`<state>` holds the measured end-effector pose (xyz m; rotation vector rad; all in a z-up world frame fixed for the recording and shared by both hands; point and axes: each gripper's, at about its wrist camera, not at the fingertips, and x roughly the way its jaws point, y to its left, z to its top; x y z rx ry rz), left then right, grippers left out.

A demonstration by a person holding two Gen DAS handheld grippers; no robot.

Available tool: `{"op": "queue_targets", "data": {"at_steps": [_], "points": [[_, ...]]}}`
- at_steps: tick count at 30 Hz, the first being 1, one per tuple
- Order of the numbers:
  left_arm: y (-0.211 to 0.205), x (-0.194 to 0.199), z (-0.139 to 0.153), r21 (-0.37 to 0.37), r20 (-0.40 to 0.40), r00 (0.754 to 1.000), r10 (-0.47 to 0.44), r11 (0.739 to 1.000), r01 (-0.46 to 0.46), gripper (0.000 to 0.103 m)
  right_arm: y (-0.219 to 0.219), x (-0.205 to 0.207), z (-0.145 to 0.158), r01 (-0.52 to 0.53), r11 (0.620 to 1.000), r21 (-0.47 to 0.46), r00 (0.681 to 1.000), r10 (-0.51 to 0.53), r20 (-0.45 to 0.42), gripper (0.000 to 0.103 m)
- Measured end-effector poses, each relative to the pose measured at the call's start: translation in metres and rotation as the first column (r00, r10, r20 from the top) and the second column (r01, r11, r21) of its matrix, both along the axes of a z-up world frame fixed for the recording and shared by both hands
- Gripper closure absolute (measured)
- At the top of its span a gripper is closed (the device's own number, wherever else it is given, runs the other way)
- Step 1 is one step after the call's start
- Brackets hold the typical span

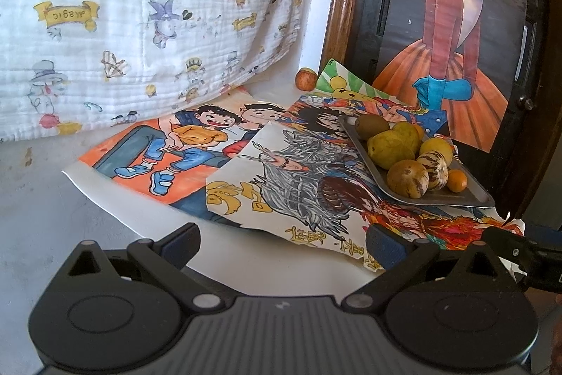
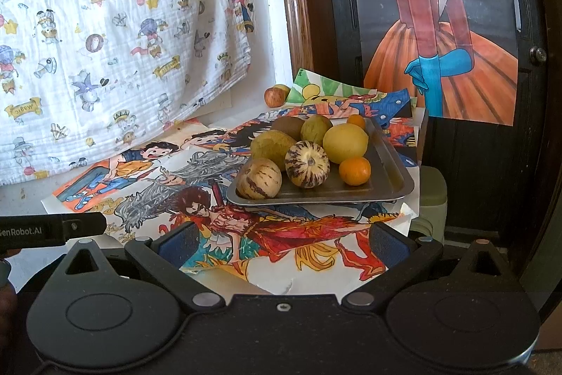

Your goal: Organize fruits

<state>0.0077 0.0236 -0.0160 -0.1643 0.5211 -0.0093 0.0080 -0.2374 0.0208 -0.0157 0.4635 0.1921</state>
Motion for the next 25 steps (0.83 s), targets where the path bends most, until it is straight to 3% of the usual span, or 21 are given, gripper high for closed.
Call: {"op": "queue_targets", "data": {"at_steps": [25], "points": [[0.0, -0.0002, 0.0015, 0.0, -0.001, 1.0, 0.0, 1.0, 0.0, 0.0, 0.0007, -0.0004, 0.0003, 0.001, 1.0, 0.001, 1.0, -0.001, -0.003, 0.001]]}}
